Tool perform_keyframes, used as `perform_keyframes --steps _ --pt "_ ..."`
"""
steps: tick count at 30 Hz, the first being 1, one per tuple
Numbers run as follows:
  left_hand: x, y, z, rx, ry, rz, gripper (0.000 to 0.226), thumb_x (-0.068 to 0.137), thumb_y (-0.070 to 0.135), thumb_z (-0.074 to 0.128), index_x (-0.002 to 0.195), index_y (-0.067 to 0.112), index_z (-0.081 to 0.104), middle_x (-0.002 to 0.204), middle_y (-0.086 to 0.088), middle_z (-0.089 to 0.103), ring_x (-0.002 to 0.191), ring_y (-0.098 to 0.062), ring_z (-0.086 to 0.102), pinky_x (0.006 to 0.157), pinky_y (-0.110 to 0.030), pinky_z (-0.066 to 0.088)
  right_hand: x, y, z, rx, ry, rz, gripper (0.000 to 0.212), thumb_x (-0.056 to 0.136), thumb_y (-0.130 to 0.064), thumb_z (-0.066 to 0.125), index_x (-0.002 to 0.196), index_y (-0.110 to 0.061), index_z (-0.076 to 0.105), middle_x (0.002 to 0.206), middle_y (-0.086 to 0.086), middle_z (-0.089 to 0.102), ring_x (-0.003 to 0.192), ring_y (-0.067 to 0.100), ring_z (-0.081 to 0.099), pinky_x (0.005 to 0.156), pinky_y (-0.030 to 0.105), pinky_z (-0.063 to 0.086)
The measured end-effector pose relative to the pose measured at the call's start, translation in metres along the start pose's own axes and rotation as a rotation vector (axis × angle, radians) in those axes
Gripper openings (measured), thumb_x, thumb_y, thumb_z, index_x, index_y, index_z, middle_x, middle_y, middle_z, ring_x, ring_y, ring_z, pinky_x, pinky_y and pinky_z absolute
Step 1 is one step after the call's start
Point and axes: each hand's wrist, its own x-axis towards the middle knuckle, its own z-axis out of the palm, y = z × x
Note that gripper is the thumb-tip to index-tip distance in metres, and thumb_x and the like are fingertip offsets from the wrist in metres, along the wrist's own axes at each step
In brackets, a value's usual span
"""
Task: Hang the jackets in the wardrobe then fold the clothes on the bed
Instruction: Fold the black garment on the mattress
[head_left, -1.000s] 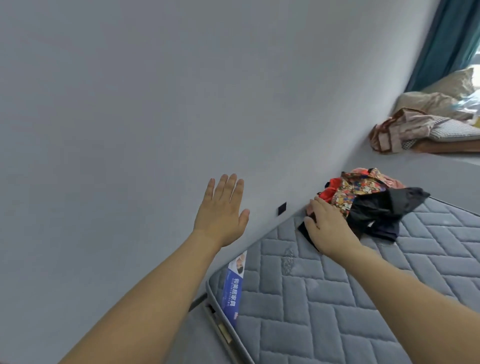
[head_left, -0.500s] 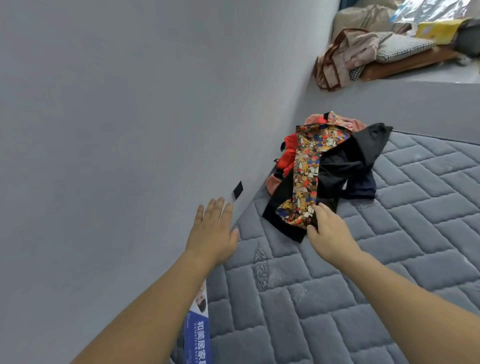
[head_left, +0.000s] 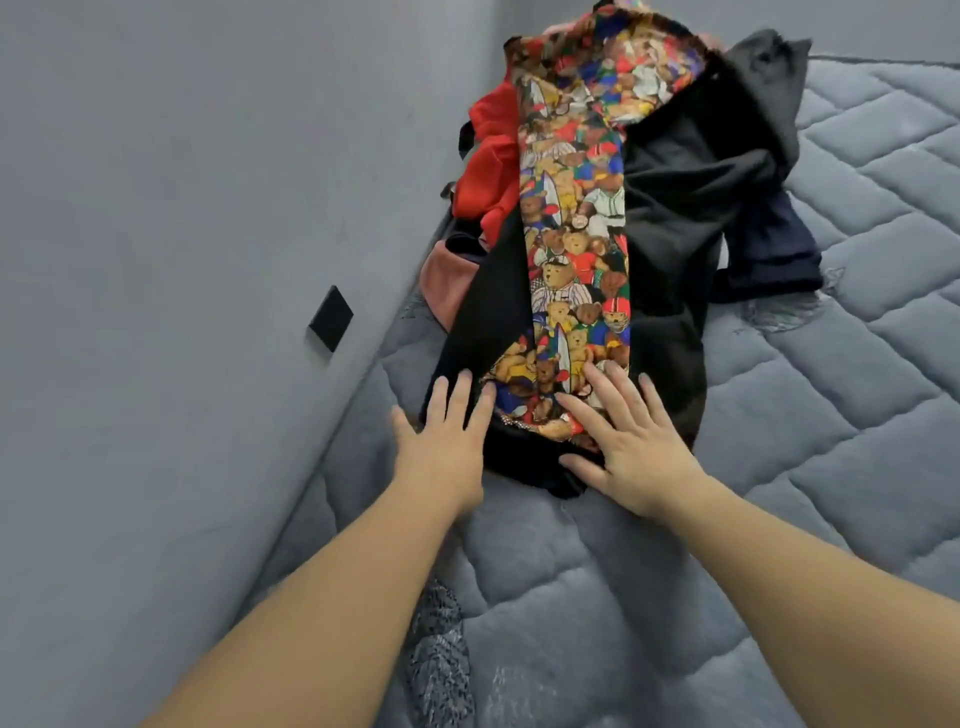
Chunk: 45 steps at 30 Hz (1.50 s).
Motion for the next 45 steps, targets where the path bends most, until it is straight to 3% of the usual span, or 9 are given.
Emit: perform_keyframes --steps 3,8,19,23,27,31,37,41,45 --pt "0.02 0.001 0.046 -0.043 0.183 0.028 0.106 0.067 0.031 0.044 0.15 0.028 -0.023 0.158 -0.004 -0.03 0.144 -0.029 -0.03 0.111 -0.07 -0.007 0.004 0.008 0.044 0.095 0.288 -0.017 0.057 0.093 -0.057 0.039 0.14 -0.025 0.044 0.158 0.008 0.025 0.149 0.028 0.014 0.119 0.054 0.013" --pt "0.025 -0.003 0.062 -0.168 0.466 0.111 0.083 0.067 0.04 0.046 0.147 0.023 0.032 0.157 -0.008 0.027 0.147 -0.034 0.017 0.115 -0.065 0.008 0.006 0.013 0.049 0.131 0.326 -0.04 0.049 0.095 -0.05 0.044 0.132 -0.021 0.053 0.154 0.01 0.03 0.147 0.03 0.019 0.118 0.056 0.014" --pt "0.034 0.0 0.065 -0.205 0.617 0.149 0.054 0.079 0.028 0.046 0.131 0.018 0.053 0.139 -0.013 0.051 0.136 -0.038 0.035 0.117 -0.058 0.015 0.004 0.014 0.052 0.164 0.419 -0.092 0.029 0.099 -0.038 0.041 0.121 -0.022 0.053 0.137 0.006 0.044 0.135 0.032 0.037 0.115 0.057 0.022" --pt "0.04 0.005 0.058 -0.181 0.694 0.121 0.036 0.08 0.022 0.052 0.111 0.01 0.067 0.112 -0.014 0.062 0.115 -0.037 0.048 0.114 -0.059 0.021 0.003 0.013 0.049 0.131 0.445 -0.041 0.026 0.097 -0.035 0.044 0.109 -0.017 0.058 0.119 0.007 0.053 0.121 0.03 0.044 0.113 0.05 0.027" --pt "0.017 0.028 0.047 -0.148 0.684 0.07 0.014 0.077 0.012 0.058 0.088 0.005 0.065 0.087 -0.016 0.06 0.085 -0.039 0.055 0.092 -0.049 0.038 -0.009 0.004 0.028 0.111 0.342 0.098 0.041 0.097 -0.038 0.032 0.089 -0.009 0.06 0.096 0.011 0.057 0.092 0.034 0.05 0.088 0.045 0.035" --pt "-0.043 0.067 0.055 -0.094 0.427 0.061 0.013 0.086 0.021 0.049 0.09 0.012 0.057 0.094 -0.01 0.061 0.091 -0.035 0.051 0.071 -0.039 0.026 -0.07 -0.006 0.008 0.168 0.121 0.139 0.044 0.098 -0.03 0.037 0.077 -0.007 0.068 0.081 0.012 0.065 0.078 0.033 0.054 0.074 0.039 0.036" --pt "-0.193 0.177 0.101 -0.293 -0.027 0.137 0.027 0.095 0.036 0.039 0.103 0.019 0.058 0.111 -0.01 0.065 0.103 -0.034 0.057 0.081 -0.038 0.042 -0.251 0.01 -0.022 0.118 -0.316 0.112 0.048 0.094 -0.036 0.025 0.058 -0.013 0.046 0.081 0.01 0.066 0.076 0.03 0.053 0.069 0.035 0.029" --pt "-0.291 0.273 0.116 -0.493 -0.485 0.132 0.028 0.095 0.036 0.042 0.098 0.016 0.061 0.113 -0.013 0.065 0.106 -0.035 0.058 0.077 -0.033 0.04 -0.363 0.035 -0.033 0.174 -0.674 0.232 0.043 0.097 -0.042 0.029 0.09 -0.013 0.06 0.111 0.013 0.065 0.104 0.031 0.059 0.079 0.033 0.041" --pt "-0.375 0.363 0.13 -0.635 -0.985 0.158 0.013 0.088 0.02 0.054 0.076 0.02 0.053 0.078 -0.005 0.055 0.083 -0.025 0.049 0.069 -0.03 0.039 -0.495 0.056 -0.029 0.29 -1.058 0.451 0.049 0.097 -0.044 0.036 0.128 -0.013 0.056 0.134 0.012 0.055 0.123 0.029 0.051 0.096 0.034 0.04"
